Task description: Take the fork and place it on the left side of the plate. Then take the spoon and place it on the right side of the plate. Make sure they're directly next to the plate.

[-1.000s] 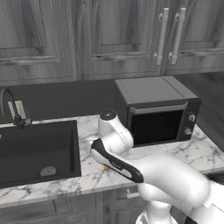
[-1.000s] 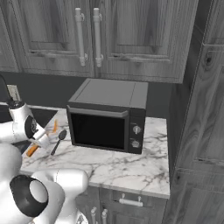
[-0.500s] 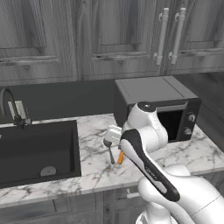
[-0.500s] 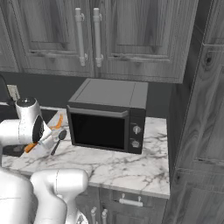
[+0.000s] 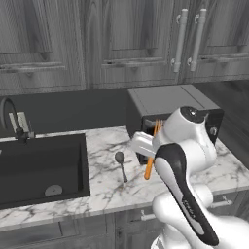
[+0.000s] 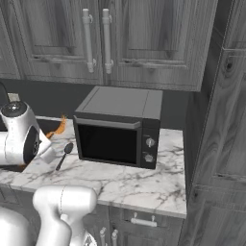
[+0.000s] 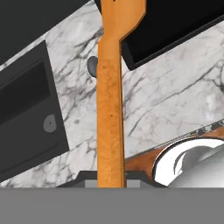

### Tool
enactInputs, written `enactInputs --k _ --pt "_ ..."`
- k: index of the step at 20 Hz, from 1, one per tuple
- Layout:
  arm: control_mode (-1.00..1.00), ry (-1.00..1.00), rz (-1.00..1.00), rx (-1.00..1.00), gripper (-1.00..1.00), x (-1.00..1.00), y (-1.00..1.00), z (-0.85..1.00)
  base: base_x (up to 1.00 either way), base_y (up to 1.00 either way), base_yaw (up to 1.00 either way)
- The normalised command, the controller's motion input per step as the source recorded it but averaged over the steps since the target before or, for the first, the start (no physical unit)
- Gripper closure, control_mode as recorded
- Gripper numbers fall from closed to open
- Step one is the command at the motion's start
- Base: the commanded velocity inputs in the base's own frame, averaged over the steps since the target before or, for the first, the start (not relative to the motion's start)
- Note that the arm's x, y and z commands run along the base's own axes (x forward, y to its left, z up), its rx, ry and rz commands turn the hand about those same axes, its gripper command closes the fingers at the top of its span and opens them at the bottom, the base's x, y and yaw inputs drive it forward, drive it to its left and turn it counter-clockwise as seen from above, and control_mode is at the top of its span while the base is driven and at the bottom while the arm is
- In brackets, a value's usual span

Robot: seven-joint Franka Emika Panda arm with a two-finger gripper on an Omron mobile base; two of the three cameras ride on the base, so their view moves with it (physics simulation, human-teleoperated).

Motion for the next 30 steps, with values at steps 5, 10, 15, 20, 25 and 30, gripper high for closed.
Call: enactInputs --k 5,10,15,20,25,30 --pt "-1.0 -0.01 0.0 0.0 1.0 -0.47 -0.31 0.51 0.0 0.0 0.0" --pt "-1.0 0.02 -0.01 0.0 1.0 -0.18 -0.24 0.07 0.0 0.0 0.0" --pt "-1.0 0.07 -0.1 0.01 1.0 -0.2 -0.42 -0.01 0.0 0.0 0.0" --pt "1.0 0.03 -0.05 0.0 1.0 -0.02 -0.08 -0.1 0.0 0.0 0.0" --pt "1.0 0.0 0.0 0.0 1.0 0.0 0.0 0.0 -0.12 0.11 -0.03" --pt "1.0 0.0 0.0 0.0 1.0 0.0 0.0 0.0 -0.48 0.33 -0.26"
